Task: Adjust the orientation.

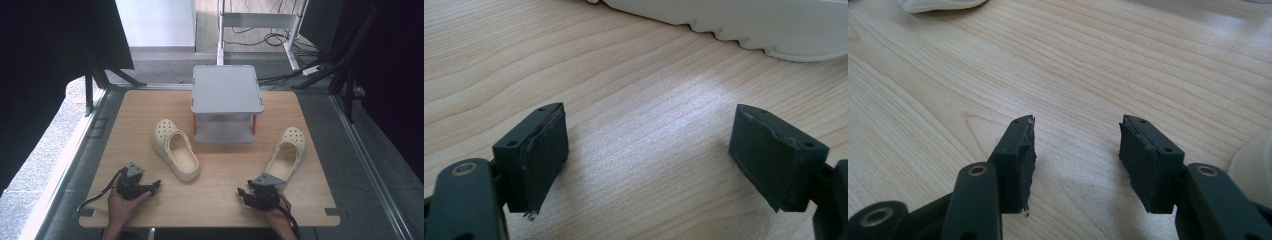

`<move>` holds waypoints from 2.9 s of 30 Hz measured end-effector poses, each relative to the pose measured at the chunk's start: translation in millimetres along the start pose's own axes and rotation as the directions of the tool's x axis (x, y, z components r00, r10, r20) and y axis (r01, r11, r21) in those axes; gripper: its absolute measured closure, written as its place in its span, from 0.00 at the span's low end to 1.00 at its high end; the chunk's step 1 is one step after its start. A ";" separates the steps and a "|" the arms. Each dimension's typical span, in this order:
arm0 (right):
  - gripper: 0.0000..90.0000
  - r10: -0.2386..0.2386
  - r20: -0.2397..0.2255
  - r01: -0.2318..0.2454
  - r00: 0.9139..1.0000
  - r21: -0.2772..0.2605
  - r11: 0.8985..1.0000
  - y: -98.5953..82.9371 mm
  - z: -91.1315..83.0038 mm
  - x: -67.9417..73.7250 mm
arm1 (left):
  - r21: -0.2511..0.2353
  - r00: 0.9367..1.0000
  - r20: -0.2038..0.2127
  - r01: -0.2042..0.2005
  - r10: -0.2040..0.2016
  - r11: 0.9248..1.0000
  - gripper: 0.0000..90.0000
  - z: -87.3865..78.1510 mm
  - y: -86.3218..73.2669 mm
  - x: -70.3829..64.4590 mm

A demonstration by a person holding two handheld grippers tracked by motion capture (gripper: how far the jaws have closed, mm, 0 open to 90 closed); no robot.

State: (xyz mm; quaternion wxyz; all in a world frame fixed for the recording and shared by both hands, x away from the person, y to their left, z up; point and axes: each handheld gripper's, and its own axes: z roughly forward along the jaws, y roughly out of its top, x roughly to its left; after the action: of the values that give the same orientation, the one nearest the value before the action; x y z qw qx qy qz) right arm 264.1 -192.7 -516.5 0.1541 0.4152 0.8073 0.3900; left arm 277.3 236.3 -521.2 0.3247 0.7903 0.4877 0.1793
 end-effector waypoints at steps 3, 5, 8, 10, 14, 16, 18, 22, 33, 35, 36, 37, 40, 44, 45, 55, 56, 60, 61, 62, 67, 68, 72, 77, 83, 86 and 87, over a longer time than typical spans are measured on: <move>0.54 -0.002 -0.001 0.002 1.000 0.003 1.000 0.3 1.3 0.7 | -0.001 1.000 -0.002 0.001 -0.001 1.000 0.19 0.0 0.0 -0.1; 0.54 -0.002 0.000 0.002 1.000 0.001 1.000 0.7 1.1 0.3 | -0.001 1.000 -0.003 0.002 -0.002 1.000 0.19 0.0 0.0 0.0; 0.54 0.001 0.001 -0.001 1.000 -0.001 1.000 2.4 0.4 -0.5 | -0.006 1.000 -0.006 0.007 -0.007 1.000 0.21 -0.4 -0.2 0.3; 0.54 0.002 0.003 -0.002 1.000 -0.003 1.000 3.6 0.4 -0.9 | -0.010 1.000 -0.008 0.009 -0.009 1.000 0.23 -0.7 -0.4 0.4; 0.54 0.002 0.006 -0.002 1.000 -0.005 1.000 5.1 0.4 -0.7 | -0.015 1.000 -0.008 0.009 -0.009 1.000 0.28 -1.4 -0.7 0.3; 0.54 -0.001 0.007 0.001 1.000 -0.008 1.000 5.7 0.4 0.0 | -0.022 1.000 -0.010 0.013 -0.013 1.000 0.31 -1.8 -1.1 0.0; 0.54 -0.002 0.007 0.002 1.000 -0.009 1.000 6.0 0.2 0.1 | -0.022 1.000 -0.010 0.014 -0.014 1.000 0.32 -1.9 -1.2 0.0; 0.55 0.001 0.001 -0.001 1.000 -0.019 1.000 9.6 -1.0 0.9 | -0.022 1.000 -0.013 0.014 -0.015 1.000 0.33 -2.2 -1.3 -0.1; 0.57 -0.050 -0.126 0.047 0.991 -0.024 0.999 68.6 12.9 18.7 | -0.023 1.000 -0.009 0.012 -0.013 1.000 0.32 -2.0 -1.4 0.1; 0.57 -0.063 -0.144 0.063 0.988 -0.005 0.998 80.2 17.6 20.6 | -0.022 1.000 -0.008 0.012 -0.012 1.000 0.32 -2.0 -1.3 0.1; 0.57 -0.074 -0.150 0.075 0.986 0.003 0.997 85.9 19.3 21.5 | -0.022 1.000 -0.007 0.012 -0.012 1.000 0.32 -2.0 -1.3 0.1; 0.57 -0.079 -0.157 0.081 0.984 0.007 0.997 91.4 20.3 22.0 | -0.021 1.000 -0.008 0.012 -0.012 1.000 0.32 -2.0 -1.3 0.1; 0.57 -0.086 -0.172 0.089 0.981 0.012 0.996 103.4 20.9 22.8 | -0.022 1.000 -0.006 0.011 -0.011 1.000 0.32 -2.0 -1.3 0.2; 0.57 -0.114 -0.184 0.120 0.976 0.020 0.993 122.8 20.3 25.9 | -0.023 1.000 -0.005 0.013 -0.013 1.000 0.31 -1.8 -1.1 0.2; 0.57 -0.118 -0.186 0.124 0.975 0.023 0.992 125.8 20.6 26.6 | -0.023 1.000 -0.004 0.012 -0.012 1.000 0.31 -1.8 -1.1 0.2; 0.57 -0.135 -0.219 0.148 0.966 0.043 0.988 155.4 29.9 33.6 | -0.023 1.000 -0.002 0.006 -0.006 1.000 0.31 -1.6 -1.0 0.5; 0.57 -0.140 -0.220 0.153 0.966 0.044 0.987 158.5 31.5 35.2 | -0.023 1.000 -0.002 0.006 -0.006 1.000 0.31 -1.5 -1.0 0.5; 0.57 -0.166 -0.226 0.182 0.960 0.052 0.982 171.4 38.2 43.0 | -0.021 1.000 -0.001 0.003 -0.003 1.000 0.31 -1.4 -0.8 0.7; 0.57 -0.167 -0.228 0.184 0.959 0.055 0.981 174.4 39.9 44.8 | -0.022 1.000 -0.001 0.003 -0.003 1.000 0.31 -1.4 -0.8 0.7; 0.57 -0.166 -0.231 0.184 0.959 0.059 0.981 176.5 41.2 46.0 | -0.021 1.000 0.001 0.004 -0.004 1.000 0.31 -1.4 -0.6 0.8; 0.56 -0.176 -0.248 0.202 0.952 0.083 0.976 187.8 52.0 54.4 | -0.020 1.000 0.002 0.002 -0.002 1.000 0.31 -1.2 -0.5 0.7; 0.56 -0.183 -0.252 0.211 0.950 0.088 0.974 189.0 53.8 55.4 | -0.020 1.000 0.003 0.002 -0.002 1.000 0.31 -1.2 -0.4 0.7; 0.56 -0.194 -0.254 0.228 0.948 0.111 0.967 194.9 62.9 62.3 | -0.020 1.000 0.004 0.000 0.000 1.000 0.30 -1.1 -0.4 0.7; 0.56 -0.209 -0.254 0.250 0.944 0.142 0.958 200.5 71.7 67.1 | -0.021 1.000 0.005 0.000 0.001 1.000 0.30 -0.9 -0.3 0.9; 0.57 -0.210 -0.236 0.260 0.949 0.205 0.944 205.9 86.2 65.3 | -0.020 1.000 0.005 -0.001 0.001 1.000 0.30 -0.9 -0.3 0.8; 0.57 -0.207 -0.230 0.258 0.951 0.220 0.941 206.9 89.3 64.7 | -0.020 1.000 0.005 -0.001 0.001 1.000 0.30 -0.9 -0.2 0.8; 0.57 -0.209 -0.219 0.259 0.953 0.233 0.937 208.9 93.1 64.5 | -0.019 1.000 0.006 -0.002 0.002 1.000 0.30 -1.0 -0.2 0.9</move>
State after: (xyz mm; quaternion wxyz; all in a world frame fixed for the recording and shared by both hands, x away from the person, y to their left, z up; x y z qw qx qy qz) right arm 393.2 -21.6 -413.8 0.0660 0.2929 0.9062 0.2978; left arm 277.0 237.6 -520.7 0.3337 0.7882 0.4841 0.1819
